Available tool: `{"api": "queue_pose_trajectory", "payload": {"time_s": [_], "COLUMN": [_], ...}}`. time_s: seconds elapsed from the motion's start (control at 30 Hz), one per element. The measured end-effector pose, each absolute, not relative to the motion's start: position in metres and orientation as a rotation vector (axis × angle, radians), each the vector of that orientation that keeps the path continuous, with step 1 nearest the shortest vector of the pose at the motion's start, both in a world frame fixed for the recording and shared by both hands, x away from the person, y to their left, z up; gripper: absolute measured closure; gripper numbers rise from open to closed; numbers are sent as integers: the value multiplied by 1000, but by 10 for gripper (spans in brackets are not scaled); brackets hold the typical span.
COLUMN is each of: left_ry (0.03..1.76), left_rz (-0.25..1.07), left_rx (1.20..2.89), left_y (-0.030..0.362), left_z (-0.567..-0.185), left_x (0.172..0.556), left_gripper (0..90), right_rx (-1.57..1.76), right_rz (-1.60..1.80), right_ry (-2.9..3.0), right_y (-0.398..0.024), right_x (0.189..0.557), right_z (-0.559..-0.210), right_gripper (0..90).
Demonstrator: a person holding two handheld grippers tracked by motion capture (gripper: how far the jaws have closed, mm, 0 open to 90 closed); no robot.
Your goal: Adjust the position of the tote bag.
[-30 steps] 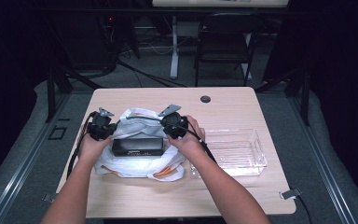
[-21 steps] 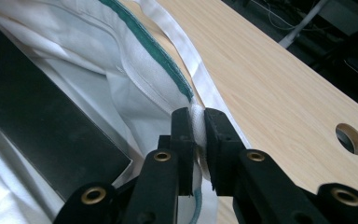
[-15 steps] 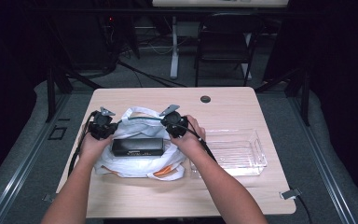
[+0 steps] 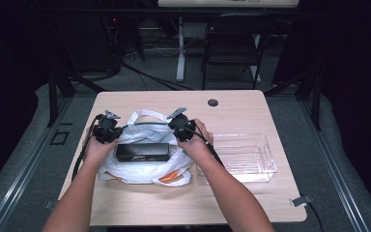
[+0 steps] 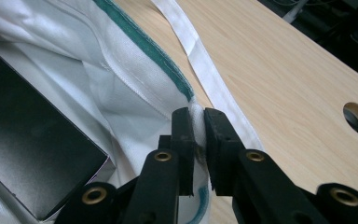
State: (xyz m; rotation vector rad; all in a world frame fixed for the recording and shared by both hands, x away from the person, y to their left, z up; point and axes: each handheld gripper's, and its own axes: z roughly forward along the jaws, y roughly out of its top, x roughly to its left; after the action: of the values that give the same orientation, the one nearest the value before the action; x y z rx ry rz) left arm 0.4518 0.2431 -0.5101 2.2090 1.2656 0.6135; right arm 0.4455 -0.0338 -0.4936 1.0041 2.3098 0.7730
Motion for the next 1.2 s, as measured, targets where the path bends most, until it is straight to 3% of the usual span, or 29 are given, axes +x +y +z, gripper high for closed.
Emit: {"api": "queue_pose_trajectory", "payload": {"time_s": [0.17,0.57,0.73,1.2], "left_ry": [1265,1237,1198,1197], "left_rz": [609,622,652,655], "left_rx": [2216,2181,2177,2238], "left_y": [242,244,250,267], "left_z": [-509,-495,-484,-480], "left_x": [451,437,425,414], "left_gripper": [865,652,607,594], "right_rx": [1035,1070,1073,1081], "right_rz": [761,754,757,756], "right_ry": [2313,2316,2318,2313], "right_y": [-33,-34,-35,-34], "right_x": [449,453,453,454], "right_z": [-496,-499,-499,-500], "right_gripper": [827,826,826,826]}}
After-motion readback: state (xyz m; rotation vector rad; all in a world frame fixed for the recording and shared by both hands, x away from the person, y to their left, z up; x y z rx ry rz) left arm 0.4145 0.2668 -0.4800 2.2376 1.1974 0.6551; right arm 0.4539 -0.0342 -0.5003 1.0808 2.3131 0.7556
